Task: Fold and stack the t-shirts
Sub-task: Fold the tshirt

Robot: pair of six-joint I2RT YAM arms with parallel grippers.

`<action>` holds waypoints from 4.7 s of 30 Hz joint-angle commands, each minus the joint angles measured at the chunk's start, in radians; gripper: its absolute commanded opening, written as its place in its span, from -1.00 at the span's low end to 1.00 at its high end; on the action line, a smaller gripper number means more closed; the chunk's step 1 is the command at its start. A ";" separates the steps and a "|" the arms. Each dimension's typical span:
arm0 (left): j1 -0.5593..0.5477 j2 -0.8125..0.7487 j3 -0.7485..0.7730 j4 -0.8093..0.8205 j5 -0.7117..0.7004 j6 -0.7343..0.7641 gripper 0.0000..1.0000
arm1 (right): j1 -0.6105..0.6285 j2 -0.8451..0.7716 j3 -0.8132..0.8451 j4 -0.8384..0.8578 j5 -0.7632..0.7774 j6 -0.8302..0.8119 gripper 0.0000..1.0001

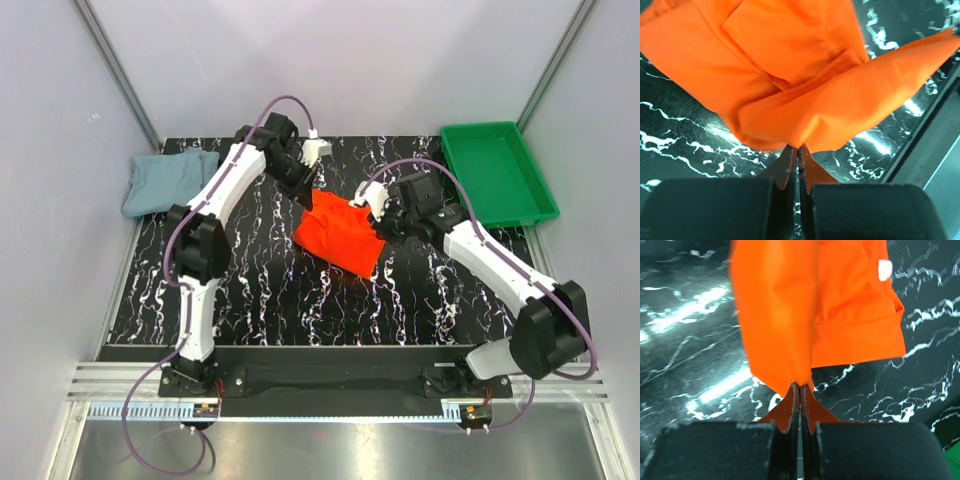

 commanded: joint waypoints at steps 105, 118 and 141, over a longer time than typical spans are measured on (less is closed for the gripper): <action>0.019 0.453 0.296 0.907 -0.519 -0.264 -1.00 | -0.163 0.757 0.708 0.351 0.248 0.304 0.07; 0.014 0.438 0.270 0.889 -0.578 -0.250 -1.00 | -0.155 0.982 0.959 0.210 0.142 0.434 0.15; 0.009 0.332 0.126 0.777 -0.617 -0.261 0.08 | -0.149 1.154 1.141 -0.119 -0.108 0.596 0.19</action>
